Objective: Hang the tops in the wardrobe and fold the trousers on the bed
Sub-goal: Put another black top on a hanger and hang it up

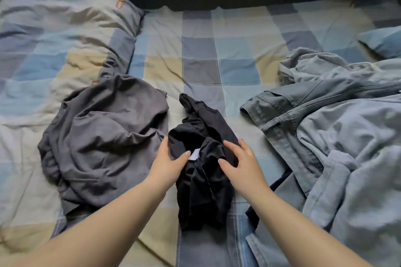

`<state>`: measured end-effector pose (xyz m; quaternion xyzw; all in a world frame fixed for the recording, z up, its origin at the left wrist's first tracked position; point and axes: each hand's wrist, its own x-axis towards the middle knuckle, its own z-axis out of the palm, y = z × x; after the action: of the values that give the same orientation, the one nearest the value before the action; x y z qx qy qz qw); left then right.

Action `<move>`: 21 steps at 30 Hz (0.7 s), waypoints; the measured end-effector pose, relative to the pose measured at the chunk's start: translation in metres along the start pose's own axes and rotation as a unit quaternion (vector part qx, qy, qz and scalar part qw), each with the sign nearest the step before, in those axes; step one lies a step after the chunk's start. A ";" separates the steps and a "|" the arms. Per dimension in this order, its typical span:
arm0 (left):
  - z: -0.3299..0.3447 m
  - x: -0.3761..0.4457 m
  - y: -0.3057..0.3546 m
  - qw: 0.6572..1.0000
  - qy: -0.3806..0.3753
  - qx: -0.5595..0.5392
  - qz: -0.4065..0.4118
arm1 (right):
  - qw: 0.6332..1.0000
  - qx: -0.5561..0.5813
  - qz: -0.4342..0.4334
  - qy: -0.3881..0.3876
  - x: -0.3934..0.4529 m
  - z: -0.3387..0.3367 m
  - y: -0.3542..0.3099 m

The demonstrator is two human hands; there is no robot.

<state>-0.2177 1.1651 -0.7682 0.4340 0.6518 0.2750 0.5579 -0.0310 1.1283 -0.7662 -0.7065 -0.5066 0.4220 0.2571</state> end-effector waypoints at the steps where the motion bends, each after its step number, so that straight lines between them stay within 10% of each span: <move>1: 0.002 0.012 -0.002 1.000 0.005 -0.008 -0.002 | 1.000 -0.002 -0.012 0.002 0.011 0.002 0.000; 21: -0.023 -0.113 0.047 0.979 -0.186 -0.066 -0.041 | 0.926 0.308 0.178 -0.126 -0.063 0.019 -0.085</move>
<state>-0.2276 1.0918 -0.6681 0.4127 0.5340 0.2092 0.7076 -0.0984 1.0982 -0.6874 -0.6125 -0.2459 0.6812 0.3166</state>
